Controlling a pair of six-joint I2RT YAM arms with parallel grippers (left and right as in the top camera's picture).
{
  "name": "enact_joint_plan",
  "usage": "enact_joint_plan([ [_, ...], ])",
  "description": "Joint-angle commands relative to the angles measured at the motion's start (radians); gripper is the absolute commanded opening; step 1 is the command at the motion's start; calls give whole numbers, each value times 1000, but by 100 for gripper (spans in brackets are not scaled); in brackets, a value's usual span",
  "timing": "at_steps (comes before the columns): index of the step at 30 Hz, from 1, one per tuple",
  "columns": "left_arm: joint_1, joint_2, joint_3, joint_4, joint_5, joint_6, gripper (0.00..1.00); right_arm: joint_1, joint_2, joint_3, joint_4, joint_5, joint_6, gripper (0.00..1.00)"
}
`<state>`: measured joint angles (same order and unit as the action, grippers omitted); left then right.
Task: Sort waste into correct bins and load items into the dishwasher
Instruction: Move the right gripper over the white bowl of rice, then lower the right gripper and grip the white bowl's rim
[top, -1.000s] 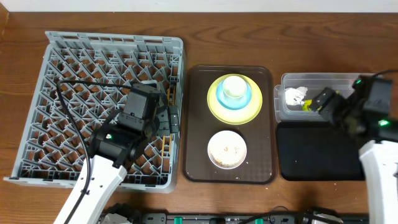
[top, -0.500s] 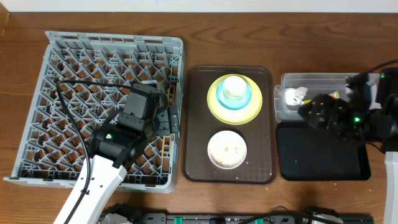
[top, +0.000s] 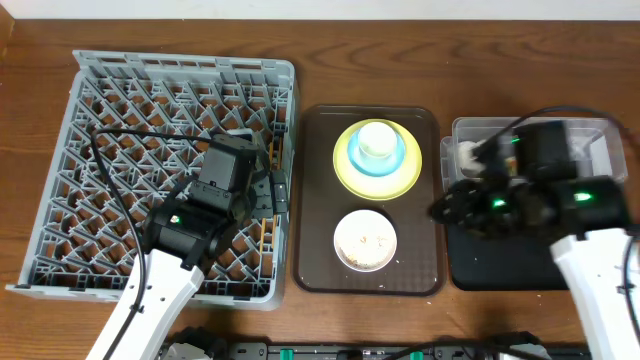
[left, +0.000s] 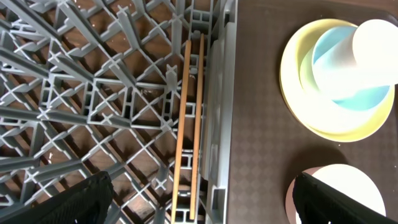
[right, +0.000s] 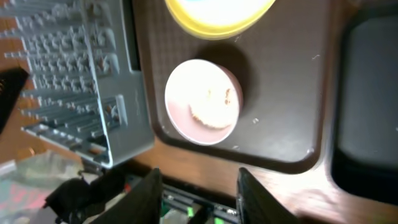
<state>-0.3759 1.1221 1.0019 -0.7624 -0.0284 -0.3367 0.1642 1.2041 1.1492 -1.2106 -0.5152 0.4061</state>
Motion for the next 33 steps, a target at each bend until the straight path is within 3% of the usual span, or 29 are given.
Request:
enact_joint_plan([
  [1, -1, 1, 15, -5, 2, 2, 93, 104, -1, -88, 72, -12, 119, 40],
  [5, -1, 1, 15, -5, 2, 2, 93, 244, 2, -192, 248, -11, 198, 38],
  [7, -1, 1, 15, -5, 3, 2, 93, 312, 12, -224, 325, 15, 233, 32],
  [12, -1, 1, 15, -5, 2, 2, 93, 495, 66, -262, 465, 214, 279, 27],
  [22, -1, 1, 15, -5, 2, 2, 93, 795, 271, -262, 629, 467, 226, 47],
  [24, -1, 1, 15, -5, 2, 2, 93, 825, 306, -262, 643, 520, 196, 47],
  [31, -1, 1, 15, -5, 2, 2, 93, 836, 341, -262, 639, 602, 132, 31],
  [33, -1, 1, 15, -5, 2, 2, 93, 836, 341, -262, 634, 601, 108, 22],
])
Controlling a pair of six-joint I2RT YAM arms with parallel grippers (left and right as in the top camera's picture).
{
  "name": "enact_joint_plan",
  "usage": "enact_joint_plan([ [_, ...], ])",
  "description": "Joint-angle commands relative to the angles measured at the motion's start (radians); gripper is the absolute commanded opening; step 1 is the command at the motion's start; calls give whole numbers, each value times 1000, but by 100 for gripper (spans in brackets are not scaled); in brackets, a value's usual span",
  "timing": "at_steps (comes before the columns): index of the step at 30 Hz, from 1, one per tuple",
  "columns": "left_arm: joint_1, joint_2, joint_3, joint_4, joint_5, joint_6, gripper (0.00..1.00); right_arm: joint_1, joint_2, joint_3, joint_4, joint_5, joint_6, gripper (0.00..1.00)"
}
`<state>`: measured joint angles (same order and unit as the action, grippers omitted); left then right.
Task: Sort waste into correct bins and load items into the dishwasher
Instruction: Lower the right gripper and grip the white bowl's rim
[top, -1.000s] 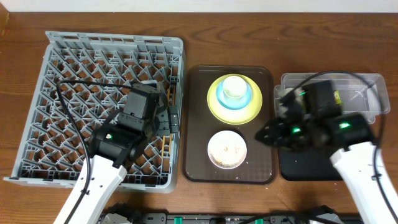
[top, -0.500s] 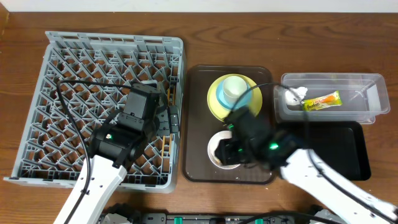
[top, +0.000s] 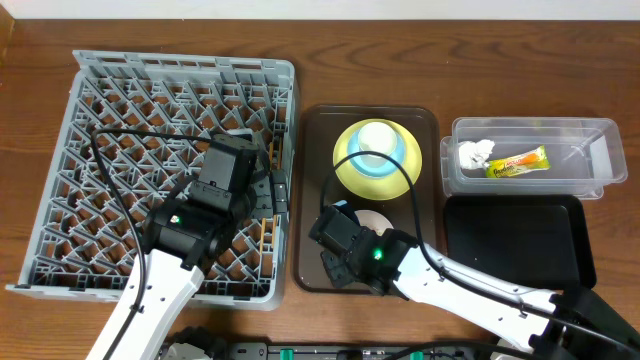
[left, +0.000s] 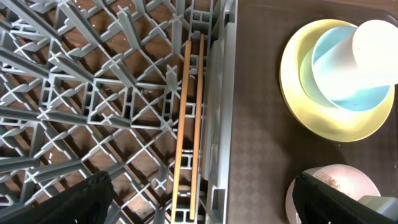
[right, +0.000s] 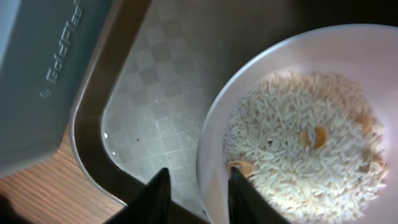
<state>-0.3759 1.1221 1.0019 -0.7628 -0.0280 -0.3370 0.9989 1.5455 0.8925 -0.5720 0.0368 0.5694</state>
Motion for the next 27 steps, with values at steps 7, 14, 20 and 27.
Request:
enact_joint_plan([
  [7, -1, 1, 15, -4, 2, 2, 93, 1, -1, -5, -112, 151, -96, 13],
  [14, -1, 1, 15, -4, 2, 2, 93, 1, -1, -5, -143, 169, -96, 28],
  [20, -1, 1, 15, -4, 2, 2, 93, 5, 0, -5, -134, 134, -94, 23],
  [27, -1, 1, 15, -4, 2, 2, 93, 5, 0, -19, -126, 146, -92, 15],
])
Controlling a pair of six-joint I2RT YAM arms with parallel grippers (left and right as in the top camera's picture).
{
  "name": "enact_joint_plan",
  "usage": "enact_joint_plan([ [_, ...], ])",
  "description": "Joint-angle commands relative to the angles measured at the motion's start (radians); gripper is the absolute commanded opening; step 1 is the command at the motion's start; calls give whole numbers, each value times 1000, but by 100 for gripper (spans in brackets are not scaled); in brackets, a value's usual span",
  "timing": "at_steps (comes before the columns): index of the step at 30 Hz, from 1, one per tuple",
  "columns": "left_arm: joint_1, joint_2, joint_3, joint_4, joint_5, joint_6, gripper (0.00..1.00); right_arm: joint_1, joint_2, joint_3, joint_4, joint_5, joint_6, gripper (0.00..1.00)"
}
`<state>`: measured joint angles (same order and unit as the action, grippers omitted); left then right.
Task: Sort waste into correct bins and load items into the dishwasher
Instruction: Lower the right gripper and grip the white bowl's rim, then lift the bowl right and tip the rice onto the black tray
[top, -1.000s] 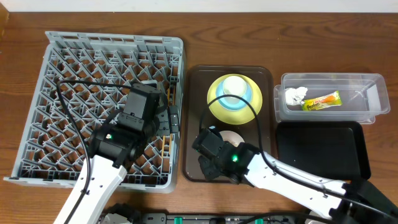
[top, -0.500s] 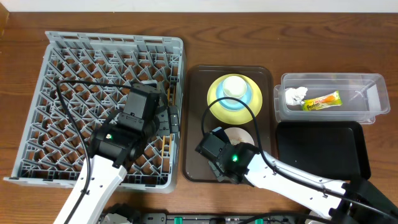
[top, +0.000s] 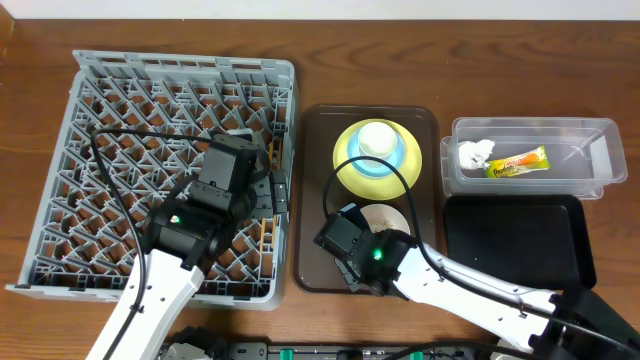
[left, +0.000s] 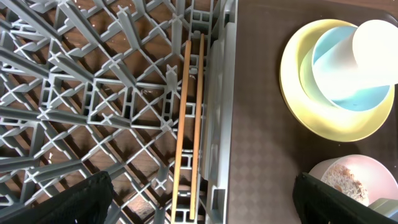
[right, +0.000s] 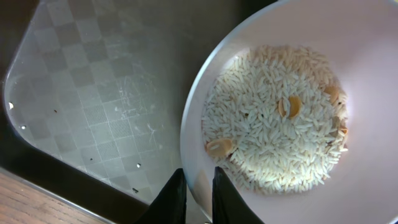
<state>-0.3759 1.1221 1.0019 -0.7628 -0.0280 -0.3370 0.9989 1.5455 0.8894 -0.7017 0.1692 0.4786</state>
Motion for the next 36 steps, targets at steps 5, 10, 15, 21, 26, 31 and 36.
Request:
enact_joint_plan([
  [5, -1, 1, 15, -4, 2, 2, 93, 5, 0, -26, 6, 14, -2, 19],
  [10, -1, 1, 15, -4, 2, 2, 93, 5, 0, -37, 15, 14, -1, 15],
  [15, -1, 1, 15, -4, 2, 2, 93, 5, 0, -43, 13, 14, -1, 11],
  [21, -1, 1, 15, -4, 2, 2, 93, 4, 0, -72, 17, 14, -1, 12],
  [26, -1, 1, 15, -4, 2, 2, 93, 3, -1, -72, 14, 10, -2, 13],
  [31, -1, 1, 15, -4, 2, 2, 93, 2, -3, -64, 2, 6, -2, 1],
  [36, -1, 1, 15, -4, 2, 2, 93, -19, -40, 76, -161, 7, -13, 1],
])
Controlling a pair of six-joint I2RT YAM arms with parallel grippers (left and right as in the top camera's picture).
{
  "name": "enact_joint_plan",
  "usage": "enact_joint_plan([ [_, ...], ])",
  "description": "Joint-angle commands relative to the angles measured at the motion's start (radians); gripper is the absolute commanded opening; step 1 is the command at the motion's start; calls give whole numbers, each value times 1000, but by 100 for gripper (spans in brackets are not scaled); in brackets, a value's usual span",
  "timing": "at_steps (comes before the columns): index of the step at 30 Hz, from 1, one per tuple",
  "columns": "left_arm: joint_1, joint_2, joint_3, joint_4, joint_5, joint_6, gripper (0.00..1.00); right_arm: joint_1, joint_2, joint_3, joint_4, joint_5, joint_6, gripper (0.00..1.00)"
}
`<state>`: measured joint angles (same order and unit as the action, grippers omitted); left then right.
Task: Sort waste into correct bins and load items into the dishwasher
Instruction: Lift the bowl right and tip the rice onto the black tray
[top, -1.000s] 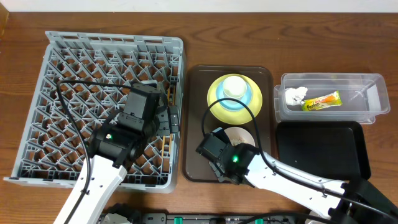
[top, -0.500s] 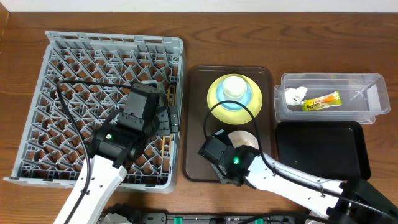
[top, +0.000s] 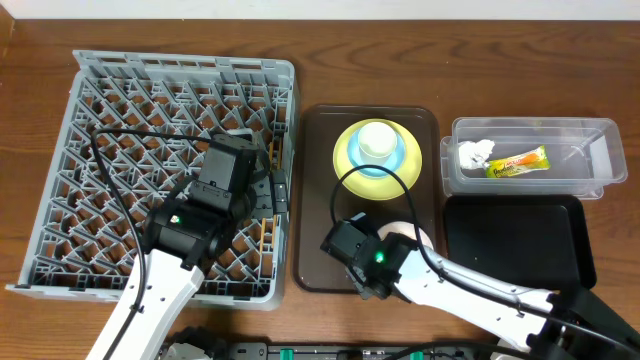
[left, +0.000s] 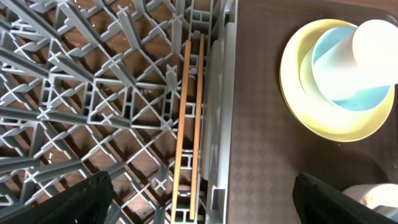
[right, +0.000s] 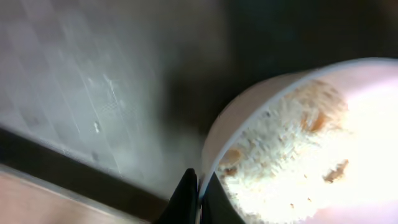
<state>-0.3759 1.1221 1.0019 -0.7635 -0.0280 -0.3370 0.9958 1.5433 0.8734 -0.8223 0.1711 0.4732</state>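
Note:
A pink bowl of rice and scraps sits at the tray's front right corner; in the right wrist view the pink bowl appears blurred and tilted. My right gripper is shut on its left rim, one finger on each side of the wall; from above the right gripper is at the bowl's left. A yellow plate carries a blue bowl and a white cup. My left gripper hangs open over the rack's right edge. Two wooden chopsticks lie in the rack.
The grey dish rack fills the left side. The brown tray lies in the middle. A clear bin with tissue and a wrapper stands at the back right, a black bin in front of it.
My right fingers have closed on the pink bowl's rim, and the bowl has shifted right toward the black bin, looking tilted. The left arm has not moved.
My right gripper was first over the black bin, away from the bowl. Then it stood open at the bowl's left rim on the tray, then with the rim between its fingers. Now it grips the rim and the bowl sits farther right.

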Motion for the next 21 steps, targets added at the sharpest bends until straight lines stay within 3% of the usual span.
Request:
enact_joint_plan([
  [1, -1, 1, 15, -3, 2, 2, 93, -23, -50, 129, -79, 5, -20, 1],
  [10, -1, 1, 15, -3, 2, 2, 93, -169, -192, 383, -342, -9, -41, 1],
  [14, -1, 1, 15, -3, 2, 2, 93, -339, -280, 382, -391, -94, -46, 1],
  [21, -1, 1, 15, -3, 2, 2, 93, -747, -405, 374, -435, -377, -235, 1],
])
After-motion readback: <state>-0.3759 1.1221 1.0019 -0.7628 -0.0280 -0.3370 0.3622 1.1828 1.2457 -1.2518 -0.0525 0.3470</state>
